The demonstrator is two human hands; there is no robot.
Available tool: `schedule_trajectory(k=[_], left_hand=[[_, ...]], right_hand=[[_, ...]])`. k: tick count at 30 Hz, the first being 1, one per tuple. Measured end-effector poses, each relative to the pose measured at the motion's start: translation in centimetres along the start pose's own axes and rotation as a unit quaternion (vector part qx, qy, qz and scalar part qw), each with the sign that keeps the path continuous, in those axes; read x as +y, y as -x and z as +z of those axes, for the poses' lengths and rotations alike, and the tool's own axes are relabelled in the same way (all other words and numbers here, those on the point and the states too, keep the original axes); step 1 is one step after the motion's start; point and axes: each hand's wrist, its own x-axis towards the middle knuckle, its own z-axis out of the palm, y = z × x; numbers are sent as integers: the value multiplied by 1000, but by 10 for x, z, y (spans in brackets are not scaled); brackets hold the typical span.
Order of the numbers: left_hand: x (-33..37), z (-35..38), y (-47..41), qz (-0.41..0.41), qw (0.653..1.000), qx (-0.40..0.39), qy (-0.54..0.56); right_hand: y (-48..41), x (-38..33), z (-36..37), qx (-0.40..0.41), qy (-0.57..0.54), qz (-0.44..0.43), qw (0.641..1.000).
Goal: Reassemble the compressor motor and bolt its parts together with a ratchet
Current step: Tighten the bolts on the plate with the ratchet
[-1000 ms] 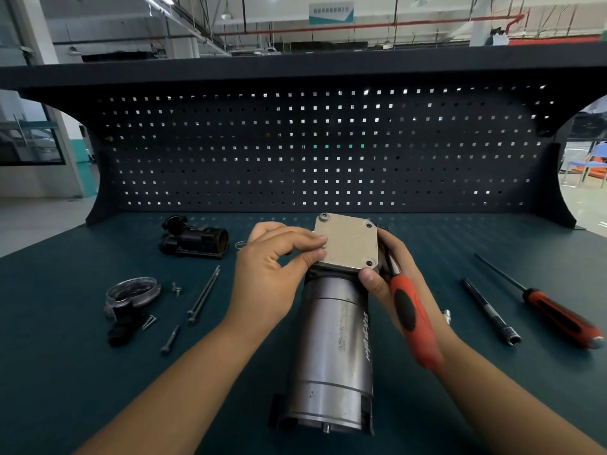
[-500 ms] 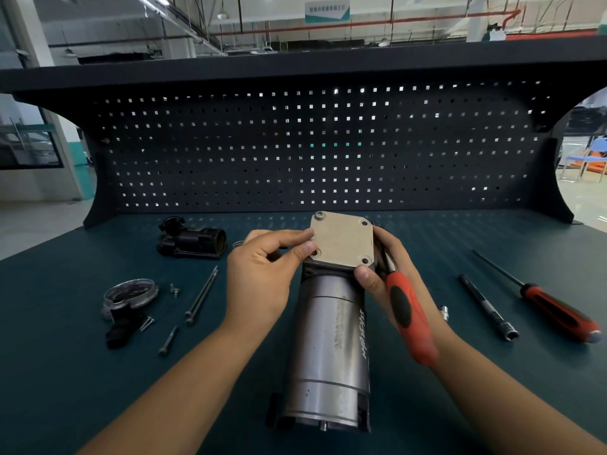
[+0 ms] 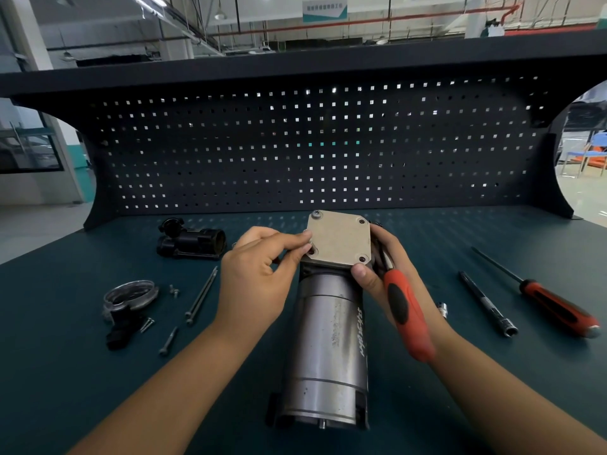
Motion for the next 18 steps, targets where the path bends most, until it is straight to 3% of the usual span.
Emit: schedule_trajectory(k=[14,16,18], left_hand=[[-6,-7,-5,145,987,-34,-60],[-5,-7,-3,103,993,-44,-34],[0,-6,-1,11,999,-46,14]], right_hand=[[0,-2,1,1,-2,-1,1000],[0,-3,2,3,-2,-1,1000],[0,-3,2,4,-6,0,1000]])
